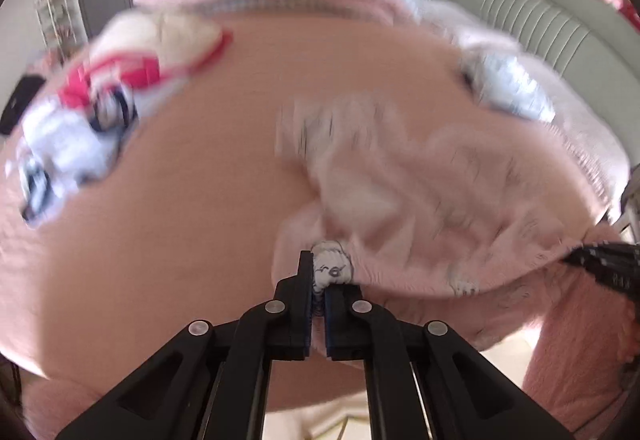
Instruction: Fold clothes
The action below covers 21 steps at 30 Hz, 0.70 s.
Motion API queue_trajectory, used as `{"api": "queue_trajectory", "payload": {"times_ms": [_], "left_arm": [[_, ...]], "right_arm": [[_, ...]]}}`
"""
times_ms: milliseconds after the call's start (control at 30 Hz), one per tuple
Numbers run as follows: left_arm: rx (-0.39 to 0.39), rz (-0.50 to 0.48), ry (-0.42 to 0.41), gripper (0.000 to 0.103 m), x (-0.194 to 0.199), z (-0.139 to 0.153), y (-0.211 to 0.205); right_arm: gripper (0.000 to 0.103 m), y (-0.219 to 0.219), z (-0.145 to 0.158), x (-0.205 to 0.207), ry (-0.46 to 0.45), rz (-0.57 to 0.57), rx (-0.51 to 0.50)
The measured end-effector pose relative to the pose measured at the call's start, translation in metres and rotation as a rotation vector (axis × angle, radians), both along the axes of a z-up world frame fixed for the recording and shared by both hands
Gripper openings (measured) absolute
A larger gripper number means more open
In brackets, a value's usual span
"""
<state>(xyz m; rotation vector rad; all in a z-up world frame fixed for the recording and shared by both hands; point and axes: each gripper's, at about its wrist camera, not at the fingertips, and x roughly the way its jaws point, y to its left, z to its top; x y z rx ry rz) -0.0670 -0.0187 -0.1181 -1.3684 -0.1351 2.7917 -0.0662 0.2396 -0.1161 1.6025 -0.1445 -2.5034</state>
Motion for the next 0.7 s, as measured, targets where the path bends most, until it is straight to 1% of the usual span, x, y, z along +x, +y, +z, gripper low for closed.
{"api": "queue_trajectory", "payload": {"times_ms": [100,133,167,200,267,367,467,567,700], "left_arm": [[-0.001,-0.01,0.208,0.003,0.015,0.079,-0.003],[-0.014,-0.019,0.277,0.003,0.021,0.104,-0.003],[-0.018,-0.027,0.314,0.003,0.025,0.121,-0.003],[-0.014,-0.029,0.334,0.003,0.028,0.135,-0.004],[0.002,-0.019,0.363,0.003,0.037,0.152,-0.007],[0.056,-0.026,0.408,0.003,0.058,0.169,-0.008],[0.062,-0.043,0.448,0.003,0.068,0.183,-0.008],[0.078,-0.035,0.465,0.003,0.078,0.191,-0.008],[0.096,-0.045,0.475,0.003,0.086,0.2,-0.008]], "right_arm": [[0.005,0.013,0.085,-0.014,0.199,-0.023,-0.039],[0.005,0.013,0.112,-0.015,0.259,-0.02,-0.058],[0.005,0.014,0.137,-0.018,0.319,-0.012,-0.068],[0.005,0.01,0.162,-0.02,0.379,-0.006,-0.063],[0.005,0.004,0.195,-0.015,0.462,0.009,-0.048],[0.006,0.003,0.222,-0.002,0.507,0.02,-0.086],[0.005,0.0,0.235,0.009,0.502,0.033,-0.111],[0.006,-0.014,0.239,0.034,0.518,0.059,-0.058],[0.006,-0.018,0.244,0.045,0.521,0.092,-0.03]]}}
